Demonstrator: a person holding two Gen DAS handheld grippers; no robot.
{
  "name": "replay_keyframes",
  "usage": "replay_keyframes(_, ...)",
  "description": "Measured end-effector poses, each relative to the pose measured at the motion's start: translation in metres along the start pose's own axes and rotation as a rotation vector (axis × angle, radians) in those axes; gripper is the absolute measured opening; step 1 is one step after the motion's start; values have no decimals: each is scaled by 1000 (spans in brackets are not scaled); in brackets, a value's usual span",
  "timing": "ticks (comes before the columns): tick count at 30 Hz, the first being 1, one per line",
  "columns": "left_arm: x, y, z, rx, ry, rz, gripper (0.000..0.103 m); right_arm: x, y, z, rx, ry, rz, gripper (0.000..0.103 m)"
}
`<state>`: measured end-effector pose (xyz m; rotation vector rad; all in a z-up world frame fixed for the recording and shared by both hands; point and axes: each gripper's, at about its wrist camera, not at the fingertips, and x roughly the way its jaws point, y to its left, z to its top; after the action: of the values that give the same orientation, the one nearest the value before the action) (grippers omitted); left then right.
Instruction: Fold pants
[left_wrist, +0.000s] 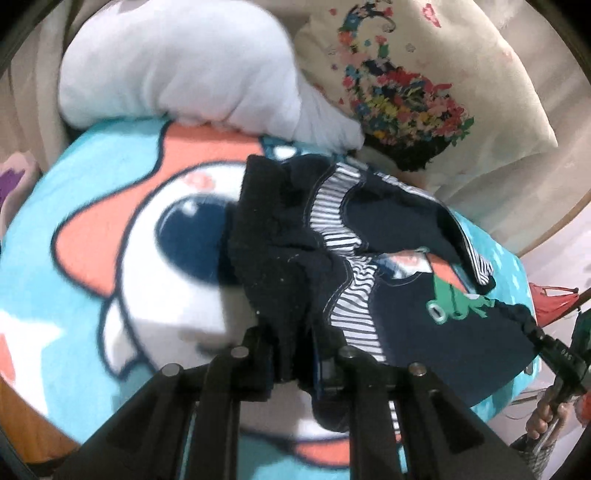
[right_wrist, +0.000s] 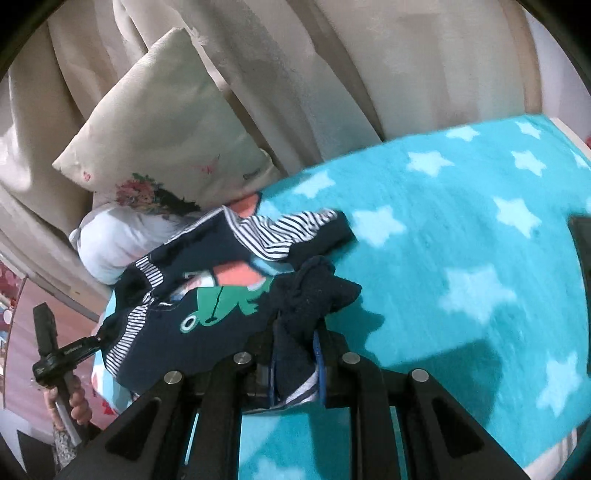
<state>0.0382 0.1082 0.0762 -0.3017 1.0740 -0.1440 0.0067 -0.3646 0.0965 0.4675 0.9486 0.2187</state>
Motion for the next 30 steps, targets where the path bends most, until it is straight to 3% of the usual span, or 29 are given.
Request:
replay_keyframes(2,4,7,-15,-12,20,7,21,6,-10,-17,2,27,-28,19)
replay_keyframes(5,14,24,-30,-66,40,15,33,15,-31,-28,20,62,-141,26)
replay_keyframes(7,11,28,-36,-83,24,16,40,3,-38,-22,30,24,-140,27)
replay_keyframes(9,-6,28,-38,-74,-40,62,45,-13,-29,-9,-16,-37,-177,41)
replay_keyframes(12,-34,18,-36,-43,-164,127,62,-18,10,14,-210,-111,-200,66)
replay_keyframes(14,-37,14,-32,-25,-201,117,69,-1,39,23,-363,-95,-208,68)
replay_keyframes(20,-23,-1,-27,25,-179,128,69,82,97,10,-811,-33,-346,68)
replay_keyframes(24,-9,-2,-28,8,-152,124,69,127,95,5,-943,-21,-470,67)
replay_keyframes(26,-7,0,-27,-5,-152,129,69,140,85,13,-933,-27,-504,65)
replay_keyframes(28,-7,2,-25,-17,-159,124,69,143,75,32,-844,11,-471,26)
replay_keyframes(29,-8,3,-24,-20,-162,122,69,141,71,40,-789,40,-438,11)
replay_keyframes(30,-9,3,-23,-23,-166,119,69,131,66,50,-716,44,-377,11)
